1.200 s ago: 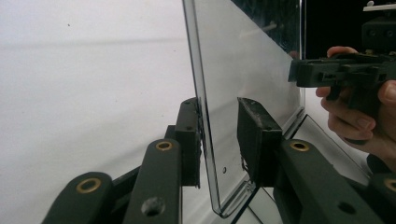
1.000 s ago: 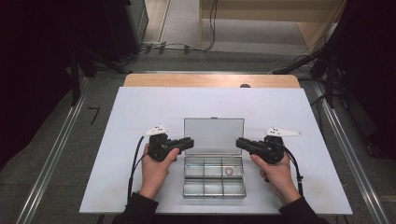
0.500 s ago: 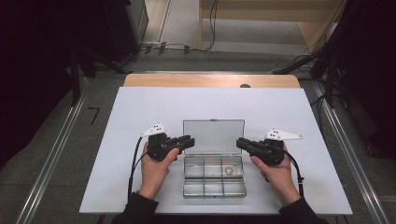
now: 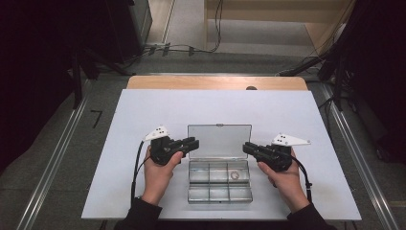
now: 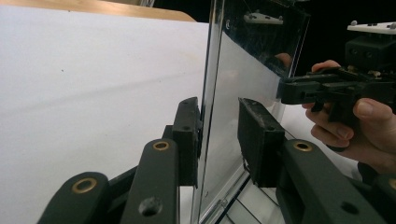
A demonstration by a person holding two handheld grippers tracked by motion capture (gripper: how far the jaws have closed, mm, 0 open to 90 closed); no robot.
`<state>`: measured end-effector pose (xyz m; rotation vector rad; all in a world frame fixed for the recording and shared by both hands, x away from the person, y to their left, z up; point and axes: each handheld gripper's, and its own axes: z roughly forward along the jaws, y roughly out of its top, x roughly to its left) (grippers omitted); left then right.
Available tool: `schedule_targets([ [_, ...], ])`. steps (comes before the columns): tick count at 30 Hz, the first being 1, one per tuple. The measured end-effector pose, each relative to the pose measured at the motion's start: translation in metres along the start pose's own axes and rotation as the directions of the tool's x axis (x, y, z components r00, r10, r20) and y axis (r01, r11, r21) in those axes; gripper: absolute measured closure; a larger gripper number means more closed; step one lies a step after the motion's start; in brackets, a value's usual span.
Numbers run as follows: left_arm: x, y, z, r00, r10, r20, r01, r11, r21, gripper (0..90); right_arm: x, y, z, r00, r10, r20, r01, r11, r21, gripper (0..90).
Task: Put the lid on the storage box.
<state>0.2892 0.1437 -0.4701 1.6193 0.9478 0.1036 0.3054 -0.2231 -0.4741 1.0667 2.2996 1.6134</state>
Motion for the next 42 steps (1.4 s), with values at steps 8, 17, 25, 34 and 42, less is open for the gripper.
schedule_targets([
  [8, -0.002, -0.001, -0.002, 0.9998, 0.011, 0.015, -0.011, 0.9999, -0.008, 68.6, 0.001, 0.005, -0.005, 1.0000, 0.001, -0.007, -0.001, 1.000, -0.013, 69.0],
  [17, -0.006, -0.004, -0.006, 0.9993, 0.025, 0.028, -0.025, 0.9995, -0.017, 67.7, 0.006, 0.014, -0.013, 0.9998, -0.017, -0.009, 0.016, 0.999, -0.030, 59.3],
  [25, -0.010, -0.006, -0.009, 0.9982, 0.046, 0.037, -0.046, 0.9987, -0.022, 66.1, 0.014, 0.020, -0.016, 0.9995, -0.029, 0.008, 0.029, 0.999, -0.039, 56.5],
  [34, -0.014, -0.008, -0.012, 0.9972, 0.064, 0.039, -0.063, 0.9978, -0.019, 65.1, 0.019, 0.022, -0.017, 0.9983, -0.055, -0.020, 0.054, 0.998, -0.045, 58.4],
  [42, -0.017, -0.009, -0.014, 0.9971, 0.067, 0.037, -0.066, 0.9977, -0.012, 62.9, 0.024, 0.021, -0.018, 0.9969, -0.069, -0.038, 0.068, 0.997, -0.035, 62.8],
])
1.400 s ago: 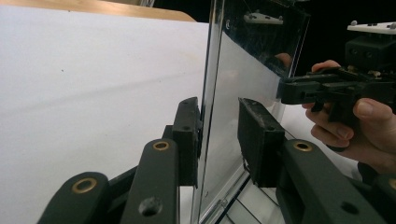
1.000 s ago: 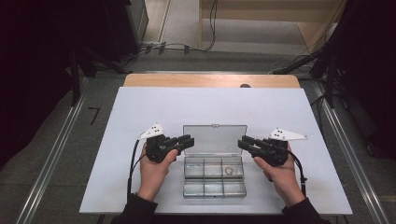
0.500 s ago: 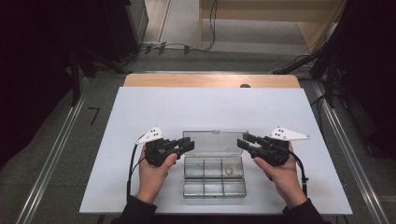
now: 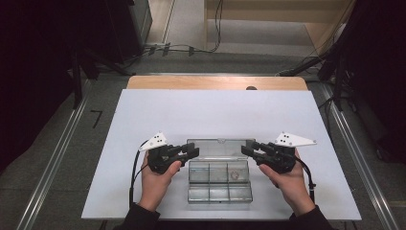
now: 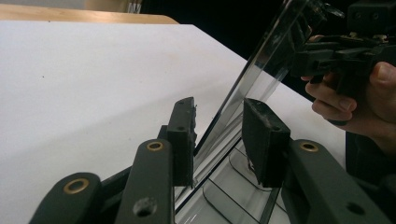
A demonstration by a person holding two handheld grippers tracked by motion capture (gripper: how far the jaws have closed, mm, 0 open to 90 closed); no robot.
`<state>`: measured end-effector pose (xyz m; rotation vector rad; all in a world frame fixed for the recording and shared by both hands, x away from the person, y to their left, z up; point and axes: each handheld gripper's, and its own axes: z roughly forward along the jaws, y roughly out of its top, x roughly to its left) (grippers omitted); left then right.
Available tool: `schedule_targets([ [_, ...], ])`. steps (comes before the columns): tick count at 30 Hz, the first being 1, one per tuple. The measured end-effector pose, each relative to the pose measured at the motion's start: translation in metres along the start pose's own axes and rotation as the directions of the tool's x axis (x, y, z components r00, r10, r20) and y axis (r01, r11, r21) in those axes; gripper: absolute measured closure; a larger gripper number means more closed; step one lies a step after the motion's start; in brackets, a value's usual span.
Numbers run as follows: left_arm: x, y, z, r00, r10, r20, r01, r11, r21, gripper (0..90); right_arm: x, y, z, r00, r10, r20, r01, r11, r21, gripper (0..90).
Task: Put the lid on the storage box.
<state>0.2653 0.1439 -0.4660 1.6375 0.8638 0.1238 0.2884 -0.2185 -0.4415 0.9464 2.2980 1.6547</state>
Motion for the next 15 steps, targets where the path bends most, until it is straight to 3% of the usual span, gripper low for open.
schedule_targets([
  [8, -0.006, 0.000, -0.008, 0.9996, 0.019, -0.021, -0.019, 0.9998, -0.001, 52.4, 0.003, -0.002, -0.002, 1.0000, -0.008, 0.005, 0.008, 1.000, 0.000, 63.1],
  [15, -0.005, -0.007, -0.024, 0.9993, -0.002, -0.038, 0.001, 0.9999, -0.013, 54.6, 0.005, -0.003, -0.004, 0.9999, -0.013, 0.006, 0.013, 1.000, -0.002, 62.7],
])
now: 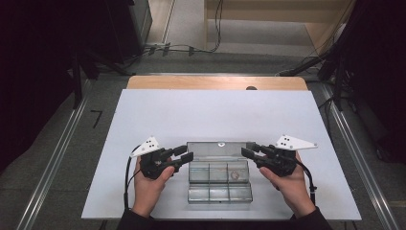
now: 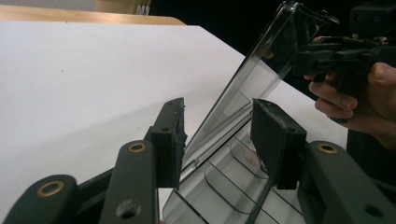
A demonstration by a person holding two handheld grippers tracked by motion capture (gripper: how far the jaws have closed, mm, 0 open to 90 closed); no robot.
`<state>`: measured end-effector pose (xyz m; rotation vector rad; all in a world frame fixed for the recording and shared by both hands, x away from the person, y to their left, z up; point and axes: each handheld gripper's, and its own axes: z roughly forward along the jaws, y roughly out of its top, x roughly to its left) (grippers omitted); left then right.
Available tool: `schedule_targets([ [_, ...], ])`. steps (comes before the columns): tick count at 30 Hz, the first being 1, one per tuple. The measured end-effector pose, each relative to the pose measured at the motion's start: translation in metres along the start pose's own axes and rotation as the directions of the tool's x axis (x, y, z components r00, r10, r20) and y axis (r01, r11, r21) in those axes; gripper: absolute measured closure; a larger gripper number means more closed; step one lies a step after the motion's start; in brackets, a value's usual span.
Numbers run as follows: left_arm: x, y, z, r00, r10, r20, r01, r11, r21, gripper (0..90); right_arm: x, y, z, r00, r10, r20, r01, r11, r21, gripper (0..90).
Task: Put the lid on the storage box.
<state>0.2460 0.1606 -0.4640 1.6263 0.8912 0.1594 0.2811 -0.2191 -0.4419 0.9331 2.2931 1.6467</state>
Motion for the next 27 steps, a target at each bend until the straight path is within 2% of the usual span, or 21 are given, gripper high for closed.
schedule_targets([
  [7, -0.001, -0.006, -0.009, 0.9997, 0.010, -0.020, -0.010, 0.9998, 0.017, 63.5, 0.002, -0.002, -0.002, 1.0000, -0.001, 0.002, 0.001, 1.000, -0.001, 62.4],
  [14, -0.002, -0.013, -0.012, 0.9994, 0.003, -0.036, -0.001, 0.9993, 0.037, 75.0, 0.005, -0.003, -0.003, 1.0000, -0.006, 0.004, 0.006, 1.000, 0.005, 61.8],
  [18, 0.000, -0.020, -0.010, 0.9997, -0.008, -0.022, 0.009, 0.9990, 0.044, 82.6, 0.005, -0.004, -0.004, 1.0000, -0.009, 0.004, 0.009, 1.000, 0.004, 61.4],
  [21, -0.001, -0.022, -0.008, 0.9999, 0.004, -0.017, -0.003, 0.9983, 0.058, 86.7, 0.007, -0.004, -0.005, 0.9999, -0.013, 0.006, 0.012, 1.000, 0.005, 61.2],
  [27, -0.004, -0.025, -0.003, 0.9999, 0.011, -0.006, -0.011, 0.9974, 0.071, 88.9, 0.009, -0.006, -0.006, 0.9998, -0.019, 0.006, 0.019, 1.000, 0.007, 60.5],
])
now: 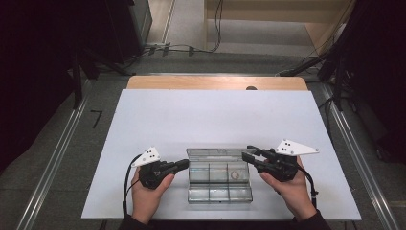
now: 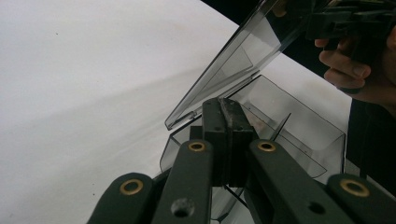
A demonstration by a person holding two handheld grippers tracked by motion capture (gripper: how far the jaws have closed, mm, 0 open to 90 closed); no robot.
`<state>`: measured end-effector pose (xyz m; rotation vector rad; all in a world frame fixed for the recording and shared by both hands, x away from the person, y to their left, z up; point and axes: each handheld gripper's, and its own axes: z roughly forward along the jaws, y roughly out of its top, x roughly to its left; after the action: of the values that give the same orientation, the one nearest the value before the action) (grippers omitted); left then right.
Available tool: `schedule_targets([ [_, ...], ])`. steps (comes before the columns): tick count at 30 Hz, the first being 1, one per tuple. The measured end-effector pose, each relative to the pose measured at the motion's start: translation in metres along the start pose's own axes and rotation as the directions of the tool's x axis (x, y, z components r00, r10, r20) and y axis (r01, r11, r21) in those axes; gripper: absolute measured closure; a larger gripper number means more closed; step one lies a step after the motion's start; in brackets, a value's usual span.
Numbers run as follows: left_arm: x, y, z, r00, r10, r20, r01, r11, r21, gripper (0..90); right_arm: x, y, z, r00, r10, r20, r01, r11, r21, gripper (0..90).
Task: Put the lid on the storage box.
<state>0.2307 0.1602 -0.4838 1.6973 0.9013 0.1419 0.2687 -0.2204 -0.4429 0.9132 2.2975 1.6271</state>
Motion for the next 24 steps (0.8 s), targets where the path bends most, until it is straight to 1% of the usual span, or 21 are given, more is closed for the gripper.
schedule_targets([
  [5, -0.0013, -0.0008, 0.0021, 1.0000, 0.006, 0.008, -0.006, 1.0000, 0.007, 89.1, 0.0017, -0.0011, -0.0008, 1.0000, -0.008, 0.004, 0.008, 1.000, 0.002, 60.2],
  [12, -0.0034, -0.0016, 0.0046, 0.9998, 0.022, 0.002, -0.022, 0.9997, 0.013, 89.2, 0.0036, -0.0029, -0.0019, 1.0000, -0.006, 0.006, 0.005, 1.000, 0.002, 59.3],
  [24, -0.0033, -0.0016, 0.0047, 0.9997, 0.018, 0.018, -0.018, 0.9998, 0.002, 89.2, 0.0042, -0.0075, -0.0041, 1.0000, -0.005, 0.005, 0.005, 1.000, 0.012, 58.6],
])
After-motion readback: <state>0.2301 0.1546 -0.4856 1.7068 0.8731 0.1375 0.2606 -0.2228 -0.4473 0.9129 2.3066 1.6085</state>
